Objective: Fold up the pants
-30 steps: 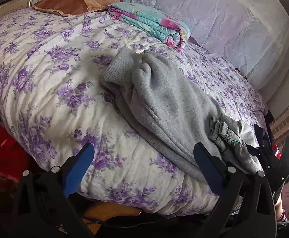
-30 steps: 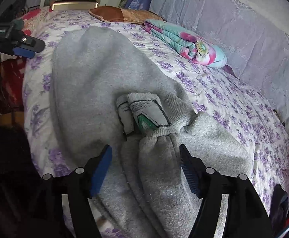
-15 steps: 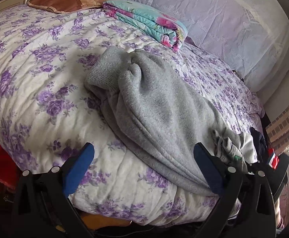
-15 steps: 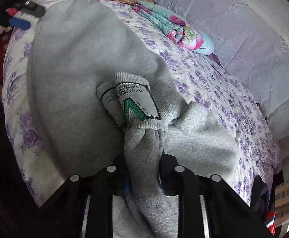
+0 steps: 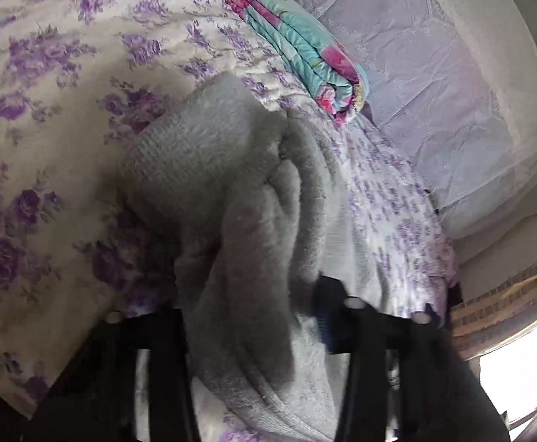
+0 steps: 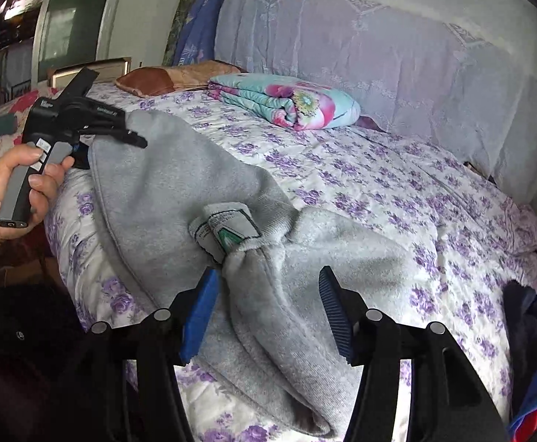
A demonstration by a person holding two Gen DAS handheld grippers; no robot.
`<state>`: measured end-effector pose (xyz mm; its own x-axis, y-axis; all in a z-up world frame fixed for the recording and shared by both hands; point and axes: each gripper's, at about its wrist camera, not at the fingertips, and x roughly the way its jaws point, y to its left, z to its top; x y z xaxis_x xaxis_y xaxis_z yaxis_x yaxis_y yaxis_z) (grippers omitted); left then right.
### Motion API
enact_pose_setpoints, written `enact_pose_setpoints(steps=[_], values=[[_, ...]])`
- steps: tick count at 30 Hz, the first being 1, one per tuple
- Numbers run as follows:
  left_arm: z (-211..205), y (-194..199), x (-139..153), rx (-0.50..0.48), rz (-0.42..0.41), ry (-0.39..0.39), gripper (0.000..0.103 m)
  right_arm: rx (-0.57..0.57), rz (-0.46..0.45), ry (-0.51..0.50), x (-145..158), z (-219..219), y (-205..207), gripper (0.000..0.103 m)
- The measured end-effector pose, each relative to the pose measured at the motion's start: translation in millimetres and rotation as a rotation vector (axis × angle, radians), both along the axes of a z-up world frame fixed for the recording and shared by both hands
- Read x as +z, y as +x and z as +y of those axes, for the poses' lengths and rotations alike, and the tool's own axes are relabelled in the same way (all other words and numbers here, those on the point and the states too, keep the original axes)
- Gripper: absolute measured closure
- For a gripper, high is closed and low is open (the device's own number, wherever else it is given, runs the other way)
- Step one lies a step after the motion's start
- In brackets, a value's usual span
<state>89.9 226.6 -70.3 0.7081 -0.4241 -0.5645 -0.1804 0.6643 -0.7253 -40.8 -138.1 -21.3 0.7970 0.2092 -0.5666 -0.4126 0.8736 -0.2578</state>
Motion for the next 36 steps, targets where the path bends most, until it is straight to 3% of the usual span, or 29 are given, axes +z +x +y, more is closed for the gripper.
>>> enact_pose_setpoints(steps=[2, 5, 8, 11, 13, 14, 15, 17, 18, 19, 23, 27, 30, 32, 34, 35, 36], values=[[-6.7, -8.5, 9.4, 0.021, -0.045, 0.05, 0.074, -0.038, -0.001, 0.075, 3.3, -21.7, -3.4, 0.046], [-47.1, -26.3, 48.0, 0.003, -0.159, 0.3, 0.075, -0.126, -0.016, 0.172, 11.2, -62.0, -7.9, 0.046], [-110.9, -47.0, 98.5, -0.116, -0.293, 0.519, 0.076, -0.221, -0.048, 0.213, 23.1, -103.2, -12.5, 0.046], [-204.2, -75.7, 138.1, -0.286, -0.417, 0.778, 0.074, -0.311, -0.087, 0.259, 37.1, -143.7, -17.8, 0.046], [-266.5, -90.0, 138.1, -0.442, -0.452, 0.865, 0.051, -0.357, -0.089, 0.306, 40.8, -168.0, -18.7, 0.042], [-294.8, -93.5, 127.9, -0.531, -0.438, 0.893, 0.013, -0.37, -0.066, 0.327, 38.2, -177.7, -16.4, 0.041], [-321.5, -95.9, 110.6, -0.608, -0.418, 0.927, 0.005, -0.384, -0.047, 0.35, 34.0, -186.9, -13.1, 0.04], [-360.4, -89.7, 66.2, -0.756, -0.313, 1.01, 0.004, -0.402, 0.003, 0.408, 21.4, -199.3, -7.5, 0.038], [-367.0, -84.5, 50.4, -0.803, -0.232, 1.003, 0.005, -0.392, 0.038, 0.445, 15.3, -202.7, -3.9, 0.038], [-365.3, -84.3, 48.1, -0.797, -0.218, 0.986, 0.005, -0.375, 0.067, 0.479, 10.5, -204.3, -3.2, 0.038], [-331.4, -95.6, 94.5, -0.811, -0.235, 0.758, 0.005, -0.293, 0.085, 0.506, 13.1, -193.7, -2.9, 0.036], [-297.3, -97.0, 122.7, -0.796, -0.247, 0.596, 0.005, -0.177, 0.019, 0.558, 43.9, -173.5, -2.2, 0.036], [-285.0, -75.8, 88.6, -0.785, -0.13, 0.488, 0.005, -0.053, 0.023, 0.583, 61.9, -140.9, 11.3, 0.036], [-289.4, -60.4, 44.4, -0.805, -0.026, 0.456, 0.005, -0.049, 0.134, 0.509, 46.2, -118.0, 40.7, 0.036], [-290.7, -59.3, 19.6, -0.791, -0.04, 0.472, 0.005, -0.122, 0.358, 0.417, -1.3, -106.0, 80.3, 0.035], [-292.5, -65.4, 19.5, -0.791, -0.08, 0.493, 0.005, -0.161, 0.398, 0.393, -20.2, -105.7, 88.9, 0.034], [-293.4, -69.0, 21.7, -0.794, -0.089, 0.503, 0.005, -0.172, 0.382, 0.412, -27.0, -110.4, 87.1, 0.028]])
